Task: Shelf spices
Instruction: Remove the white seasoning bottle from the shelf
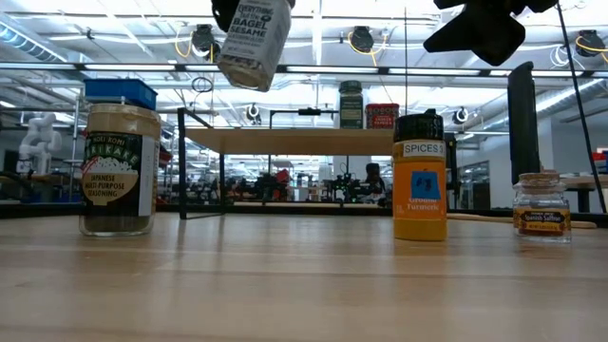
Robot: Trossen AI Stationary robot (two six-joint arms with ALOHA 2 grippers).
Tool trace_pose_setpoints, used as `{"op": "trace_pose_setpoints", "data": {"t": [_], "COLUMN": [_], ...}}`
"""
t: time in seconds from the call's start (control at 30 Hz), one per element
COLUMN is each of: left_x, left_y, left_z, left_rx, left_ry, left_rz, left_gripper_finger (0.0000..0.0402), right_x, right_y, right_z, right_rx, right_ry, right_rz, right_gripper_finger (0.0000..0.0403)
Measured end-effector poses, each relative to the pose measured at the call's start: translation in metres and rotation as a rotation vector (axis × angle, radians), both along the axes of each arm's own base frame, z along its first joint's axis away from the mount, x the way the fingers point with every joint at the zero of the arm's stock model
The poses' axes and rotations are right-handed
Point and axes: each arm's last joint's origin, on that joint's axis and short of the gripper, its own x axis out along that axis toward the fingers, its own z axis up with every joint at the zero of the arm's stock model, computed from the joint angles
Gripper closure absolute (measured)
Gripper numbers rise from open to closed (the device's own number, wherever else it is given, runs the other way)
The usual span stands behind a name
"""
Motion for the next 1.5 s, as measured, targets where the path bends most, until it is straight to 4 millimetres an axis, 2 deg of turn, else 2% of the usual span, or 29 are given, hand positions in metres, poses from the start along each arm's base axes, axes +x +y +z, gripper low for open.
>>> {"op": "trace_pose_setpoints", "data": {"t": [0.13,0.27,0.43,0.73,1.13,1.5], "left_x": [-0.004,-0.009,-0.013,-0.025,-0.030,-0.027], "left_y": [-0.018,-0.027,-0.027,-0.021,-0.019,-0.012], "left_z": [-0.015,-0.035,-0.055,-0.087,-0.101,-0.101], "left_rx": [0.006,0.032,0.041,0.079,0.097,0.064], "left_ry": [-0.048,-0.099,-0.143,-0.061,-0.024,-0.021], "left_rz": [0.038,0.080,0.118,0.159,0.160,0.197], "left_gripper_finger": [0.0194,0.0194,0.0194,0.0194,0.0194,0.0194], "right_x": [0.000,0.000,0.000,0.000,0.000,0.000], "right_y": [0.000,0.000,0.000,0.000,0.000,0.000], "right_z": [0.000,0.000,0.000,0.000,0.000,0.000], "right_rx": [0.000,0.000,-0.001,-0.006,-0.008,-0.008], "right_ry": [0.000,0.000,0.000,0.001,0.000,0.000], "right_rz": [0.000,0.000,0.000,0.003,0.002,0.002], "right_gripper_finger": [0.0161,0.0161,0.0161,0.0161,0.0161,0.0161]}}
